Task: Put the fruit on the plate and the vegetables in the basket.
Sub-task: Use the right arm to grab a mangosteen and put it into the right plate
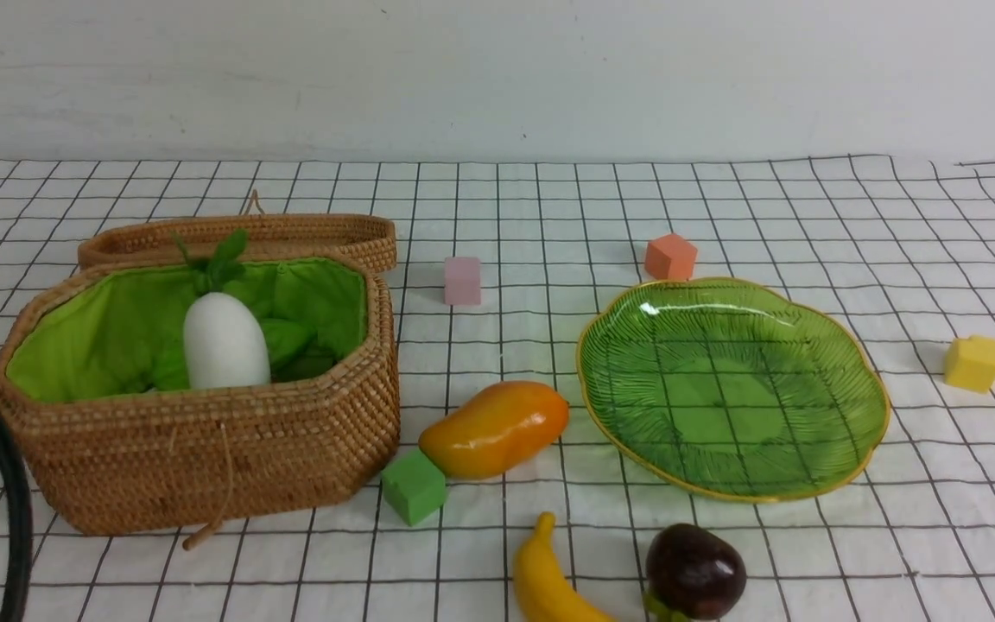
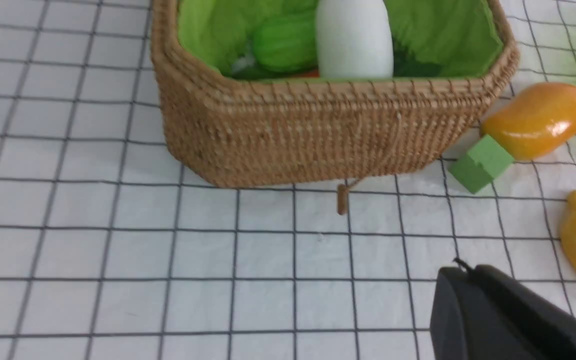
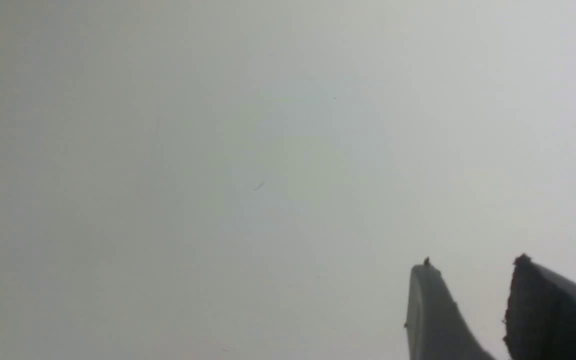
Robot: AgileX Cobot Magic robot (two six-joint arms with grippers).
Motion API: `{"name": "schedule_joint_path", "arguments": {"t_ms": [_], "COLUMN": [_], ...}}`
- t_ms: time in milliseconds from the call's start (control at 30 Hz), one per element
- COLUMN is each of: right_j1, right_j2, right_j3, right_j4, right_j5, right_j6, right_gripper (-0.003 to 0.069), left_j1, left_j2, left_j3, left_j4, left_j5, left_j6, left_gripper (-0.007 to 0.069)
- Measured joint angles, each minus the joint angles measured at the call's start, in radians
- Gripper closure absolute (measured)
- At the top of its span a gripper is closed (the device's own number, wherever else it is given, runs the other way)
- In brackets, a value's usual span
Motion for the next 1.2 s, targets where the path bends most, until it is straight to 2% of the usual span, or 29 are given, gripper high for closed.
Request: {"name": "schedule_joint_path", "arguments": {"t_ms": [100, 200, 300, 400, 500, 533, 567, 633, 733, 767, 833, 867, 900, 1033, 1133, 1200], "right_j1": [0.0, 0.0, 0.035, 0.138, 0.231, 0.238, 0.297, 0.348, 0.445, 0.454, 0.472, 0.473, 0.475, 0.475, 0.475, 0.475], "right_j2": [0.155, 0.245, 0.394, 0.601, 0.74, 0.74, 0.81, 0.848, 0.946, 0.968, 1.03, 1.044, 1.102, 1.23, 1.334, 1.358], "right_j3": [-0.167, -0.222, -0.278, -0.303, -0.304, -0.304, -0.305, -0.305, -0.31, -0.312, -0.312, -0.312, -0.312, -0.312, -0.313, -0.314], "right_j4": [-0.089, -0.104, -0.033, 0.112, 0.2, 0.207, 0.255, 0.276, 0.283, 0.281, 0.279, 0.279, 0.281, 0.29, 0.297, 0.297], "right_j5": [0.124, 0.199, 0.461, 0.718, 0.788, 0.789, 0.781, 0.754, 0.676, 0.664, 0.643, 0.643, 0.634, 0.552, 0.42, 0.392], "right_j6": [-0.076, -0.104, -0.171, -0.288, -0.344, -0.348, -0.376, -0.384, -0.398, -0.399, -0.399, -0.399, -0.398, -0.345, -0.297, -0.293], "right_gripper": [0.0414, 0.0414, 0.0414, 0.0411, 0.0391, 0.0389, 0.0362, 0.0328, 0.0196, 0.0169, 0.0065, 0.0056, 0.0002, -0.0017, 0.0013, 0.0032], "left_j1": [0.0, 0.0, 0.0, 0.0, 0.0, 0.0, 0.0, 0.0, 0.0, 0.0, 0.0, 0.0, 0.0, 0.0, 0.0, 0.0], "left_j2": [-0.003, -0.003, -0.003, -0.003, -0.003, -0.003, -0.003, -0.003, -0.003, -0.003, -0.003, -0.003, -0.003, -0.003, -0.003, -0.003], "left_j3": [0.086, 0.128, 0.149, 0.151, 0.151, 0.151, 0.151, 0.151, 0.151, 0.151, 0.151, 0.151, 0.151, 0.151, 0.151, 0.151], "left_j4": [-0.027, -0.029, -0.03, -0.029, -0.029, -0.029, -0.029, -0.029, -0.029, -0.029, -0.029, -0.029, -0.029, -0.029, -0.029, -0.029], "left_j5": [-0.065, -0.092, -0.109, -0.116, -0.115, -0.115, -0.113, -0.111, -0.106, -0.106, -0.106, -0.106, -0.106, -0.107, -0.107, -0.107], "left_j6": [-0.005, -0.007, -0.007, -0.01, -0.01, -0.01, -0.01, -0.01, -0.01, -0.01, -0.01, -0.01, -0.01, -0.01, -0.01, -0.01], "left_gripper": [0.0638, 0.0638, 0.0638, 0.0638, 0.0638, 0.0638, 0.0638, 0.0638, 0.0638, 0.0638, 0.0637, 0.0637, 0.0637, 0.0635, 0.0632, 0.0631]}}
